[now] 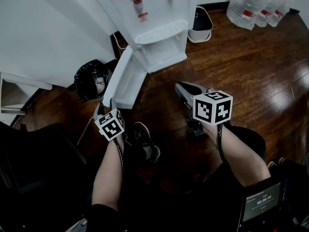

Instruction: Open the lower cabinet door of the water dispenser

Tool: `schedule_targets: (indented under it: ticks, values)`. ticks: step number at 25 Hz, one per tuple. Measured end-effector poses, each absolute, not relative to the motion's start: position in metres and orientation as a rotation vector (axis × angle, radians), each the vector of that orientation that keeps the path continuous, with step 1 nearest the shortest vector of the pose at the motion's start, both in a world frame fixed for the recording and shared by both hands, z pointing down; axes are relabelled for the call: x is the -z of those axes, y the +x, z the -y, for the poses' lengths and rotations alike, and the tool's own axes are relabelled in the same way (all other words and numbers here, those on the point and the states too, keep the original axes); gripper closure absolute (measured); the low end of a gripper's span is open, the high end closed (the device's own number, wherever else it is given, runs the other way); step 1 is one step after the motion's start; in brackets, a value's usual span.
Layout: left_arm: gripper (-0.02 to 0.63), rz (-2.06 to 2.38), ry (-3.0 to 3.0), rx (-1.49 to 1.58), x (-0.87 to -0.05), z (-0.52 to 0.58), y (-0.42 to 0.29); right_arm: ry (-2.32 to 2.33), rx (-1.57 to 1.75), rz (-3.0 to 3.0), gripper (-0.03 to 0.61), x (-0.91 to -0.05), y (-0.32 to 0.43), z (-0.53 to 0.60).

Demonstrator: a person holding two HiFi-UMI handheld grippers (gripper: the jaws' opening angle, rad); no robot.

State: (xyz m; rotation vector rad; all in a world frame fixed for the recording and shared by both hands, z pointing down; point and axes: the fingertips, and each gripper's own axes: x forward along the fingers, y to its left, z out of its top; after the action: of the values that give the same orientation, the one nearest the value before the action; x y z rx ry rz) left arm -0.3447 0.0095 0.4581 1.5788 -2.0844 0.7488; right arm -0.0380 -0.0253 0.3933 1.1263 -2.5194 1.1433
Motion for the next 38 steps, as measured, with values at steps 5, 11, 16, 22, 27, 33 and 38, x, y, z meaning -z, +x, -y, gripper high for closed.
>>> schedule_targets:
  ticks: [5, 11, 16, 22, 27, 33, 38]
  values:
    - [0.402, 2.118, 1.483, -0.693, -0.464, -0.004, -0.37, 1.091, -1.154, 2.527, 0.561, -0.395, -0.045, 0.02]
    - [0.4, 2.126, 1.409, -0.612, -0.462, -0.001, -0.377, 1.07, -1.152, 2.531, 0.561, -0.396, -0.048, 0.016]
    - [0.4, 2.137, 1.428, -0.633, -0.463, -0.006, -0.37, 1.072, -1.166, 2.532, 0.561, -0.394, -0.04, 0.016]
    - [0.402, 2.087, 1.453, -0.698, -0.471, -0.014, -0.355, 1.095, -1.171, 2.516, 0.561, -0.398, -0.028, 0.016]
    - [0.402, 1.983, 1.475, -0.565, -0.455, -0.026, -0.334, 1.131, -1.13, 2.503, 0.561, -0.406, -0.023, 0.018]
    - [0.402, 1.846, 1.716, -0.479, -0.406, -0.039, -0.248, 1.215, -1.104, 2.511, 0.563, -0.395, -0.017, 0.031]
    - [0.41, 1.726, 1.991, -0.422, -0.368, -0.022, -0.187, 1.251, -0.978, 2.561, 0.566, -0.37, -0.022, 0.035]
